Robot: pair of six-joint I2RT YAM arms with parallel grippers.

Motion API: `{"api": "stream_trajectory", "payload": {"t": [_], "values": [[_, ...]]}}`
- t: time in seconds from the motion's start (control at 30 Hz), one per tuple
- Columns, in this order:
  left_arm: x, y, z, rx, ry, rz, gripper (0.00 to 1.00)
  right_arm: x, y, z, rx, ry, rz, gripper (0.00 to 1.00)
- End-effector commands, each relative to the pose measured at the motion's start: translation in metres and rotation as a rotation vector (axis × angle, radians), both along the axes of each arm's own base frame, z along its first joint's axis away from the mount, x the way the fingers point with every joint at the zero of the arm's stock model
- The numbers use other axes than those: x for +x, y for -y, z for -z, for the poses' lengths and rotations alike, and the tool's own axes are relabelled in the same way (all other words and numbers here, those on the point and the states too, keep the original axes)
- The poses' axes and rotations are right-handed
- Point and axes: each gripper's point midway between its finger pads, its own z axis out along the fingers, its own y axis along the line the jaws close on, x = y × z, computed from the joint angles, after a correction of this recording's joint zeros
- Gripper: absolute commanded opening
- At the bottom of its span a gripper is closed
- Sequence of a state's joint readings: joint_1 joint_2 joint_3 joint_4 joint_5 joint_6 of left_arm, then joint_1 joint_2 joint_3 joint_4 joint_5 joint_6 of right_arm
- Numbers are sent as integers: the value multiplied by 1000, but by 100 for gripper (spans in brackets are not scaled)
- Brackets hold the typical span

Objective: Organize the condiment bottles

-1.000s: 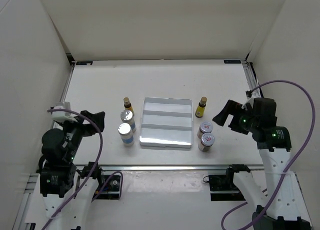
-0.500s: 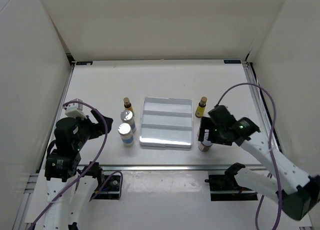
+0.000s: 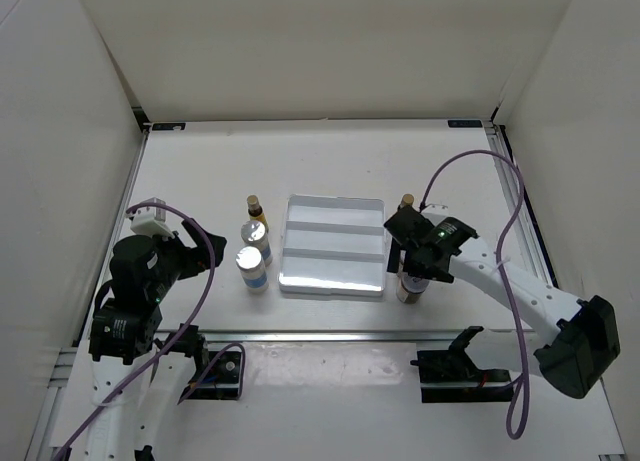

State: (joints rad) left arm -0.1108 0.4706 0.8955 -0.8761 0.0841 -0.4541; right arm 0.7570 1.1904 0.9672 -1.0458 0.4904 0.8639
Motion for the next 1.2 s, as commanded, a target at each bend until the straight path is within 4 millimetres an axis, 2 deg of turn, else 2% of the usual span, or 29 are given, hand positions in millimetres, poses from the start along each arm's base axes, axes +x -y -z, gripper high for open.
{"api": "stream_trajectory", "payload": {"t": [0.0,0.1,0.23,0.3,0.37,0.47,0.5,0.57,0.6,0.63,0.8,0.83,0.87,0.97,1.0,1.03,1.17], "values": [[1,-2,5,2,-22,-14,100,12,-2,7,95,21,-3,97],[1,-2,5,2,-22,-14,100,9,-1,17,125,10,-10,90],[1,-2,5,2,-22,-14,100,7,-1,35,137,-20,-22,92],[1,-2,5,2,-22,-14,100,6,-8,42,165,-35,-33,92],[1,-2,5,2,-22,-14,100,4,-10,48,171,-51,-36,88],[1,-2,5,2,-22,-14,100,3,-10,55,163,-67,-25,68],[1,-2,5,2,-22,-14,100,1,-9,58,162,-74,-14,57],[1,-2,5,2,-22,-14,100,-1,-4,53,143,-57,-6,47],[1,-2,5,2,-22,-14,100,0,1,50,130,-36,0,42],[1,-2,5,2,-22,-14,100,-3,3,46,117,-35,4,34],[2,-2,7,3,-31,-14,100,-5,5,9,103,41,3,16],[2,-2,7,3,-31,-14,100,-7,1,3,96,48,-28,12],[2,-2,7,3,-31,-14,100,-6,-4,-13,113,76,-37,9],[2,-2,7,3,-31,-14,100,-11,-22,-35,130,108,-106,0],[2,-2,7,3,-31,-14,100,-8,-28,-43,133,129,-126,0],[2,-2,7,3,-31,-14,100,-9,-45,-57,166,152,-175,0],[2,-2,7,3,-31,-14,100,0,-76,-70,124,189,-233,0]]}}
